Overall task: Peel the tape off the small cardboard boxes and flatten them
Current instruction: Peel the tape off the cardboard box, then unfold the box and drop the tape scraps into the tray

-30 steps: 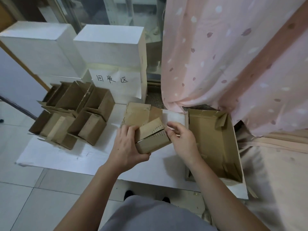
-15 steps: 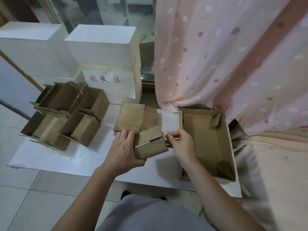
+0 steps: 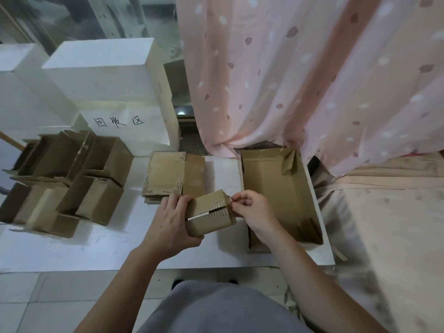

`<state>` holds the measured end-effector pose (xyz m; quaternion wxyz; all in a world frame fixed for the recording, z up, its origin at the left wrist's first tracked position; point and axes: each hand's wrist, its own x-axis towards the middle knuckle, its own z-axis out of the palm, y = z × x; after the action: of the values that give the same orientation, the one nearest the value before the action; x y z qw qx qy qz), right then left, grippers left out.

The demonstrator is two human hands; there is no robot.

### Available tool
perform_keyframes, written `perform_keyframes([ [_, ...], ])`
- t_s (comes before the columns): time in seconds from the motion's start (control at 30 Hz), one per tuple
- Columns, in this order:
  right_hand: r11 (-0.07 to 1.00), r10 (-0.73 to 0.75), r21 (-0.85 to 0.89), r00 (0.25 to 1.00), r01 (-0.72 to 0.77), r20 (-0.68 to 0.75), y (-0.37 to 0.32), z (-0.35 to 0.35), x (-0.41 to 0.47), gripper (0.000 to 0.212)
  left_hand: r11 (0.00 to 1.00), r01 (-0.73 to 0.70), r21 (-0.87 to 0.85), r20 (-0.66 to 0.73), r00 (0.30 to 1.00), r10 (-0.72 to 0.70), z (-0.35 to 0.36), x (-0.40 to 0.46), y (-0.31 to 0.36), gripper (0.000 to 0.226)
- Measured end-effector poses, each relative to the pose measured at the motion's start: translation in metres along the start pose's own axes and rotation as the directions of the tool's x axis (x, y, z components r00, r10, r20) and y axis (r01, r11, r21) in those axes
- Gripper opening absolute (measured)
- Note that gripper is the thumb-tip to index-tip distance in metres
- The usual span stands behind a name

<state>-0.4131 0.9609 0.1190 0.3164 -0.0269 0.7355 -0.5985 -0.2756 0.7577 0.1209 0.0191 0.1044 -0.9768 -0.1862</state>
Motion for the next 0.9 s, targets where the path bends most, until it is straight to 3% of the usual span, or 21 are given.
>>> perform_keyframes([
  [0.1, 0.995, -0.066, -0.08, 0.993, 0.059, -0.093, 0.0, -0.001, 0.0, 0.015, 0.998, -0.01, -0.058, -0.017, 1.0, 0.009, 0.001, 0.0, 0.0, 0.097],
  [0.23, 0.937, -0.209, -0.315, 0.963, 0.148, -0.169, 0.008, 0.001, 0.006, 0.02, 0.998, -0.024, -0.054, -0.017, 1.0, 0.023, 0.0, 0.007, 0.0, 0.096],
  [0.37, 0.92, -0.24, -0.358, 0.95, 0.158, -0.201, 0.019, -0.008, 0.016, 0.018, 0.999, -0.017, -0.033, 0.0, 1.0, 0.017, 0.002, 0.011, -0.003, 0.096],
  [0.53, 0.895, -0.167, -0.445, 0.949, 0.032, -0.266, 0.049, -0.032, 0.029, 0.012, 0.998, -0.009, -0.056, 0.005, 1.0, 0.01, 0.008, 0.013, -0.005, 0.097],
  [0.7, 0.901, -0.037, -0.418, 0.942, -0.114, -0.335, 0.07, -0.052, 0.032, 0.011, 0.998, -0.009, -0.054, 0.012, 1.0, 0.009, 0.01, 0.016, -0.006, 0.099],
  [0.9, 0.885, -0.005, -0.457, 0.978, -0.092, -0.206, 0.071, -0.061, 0.031, 0.026, 0.995, 0.06, -0.083, 0.017, 0.998, -0.059, 0.009, 0.022, -0.008, 0.105],
])
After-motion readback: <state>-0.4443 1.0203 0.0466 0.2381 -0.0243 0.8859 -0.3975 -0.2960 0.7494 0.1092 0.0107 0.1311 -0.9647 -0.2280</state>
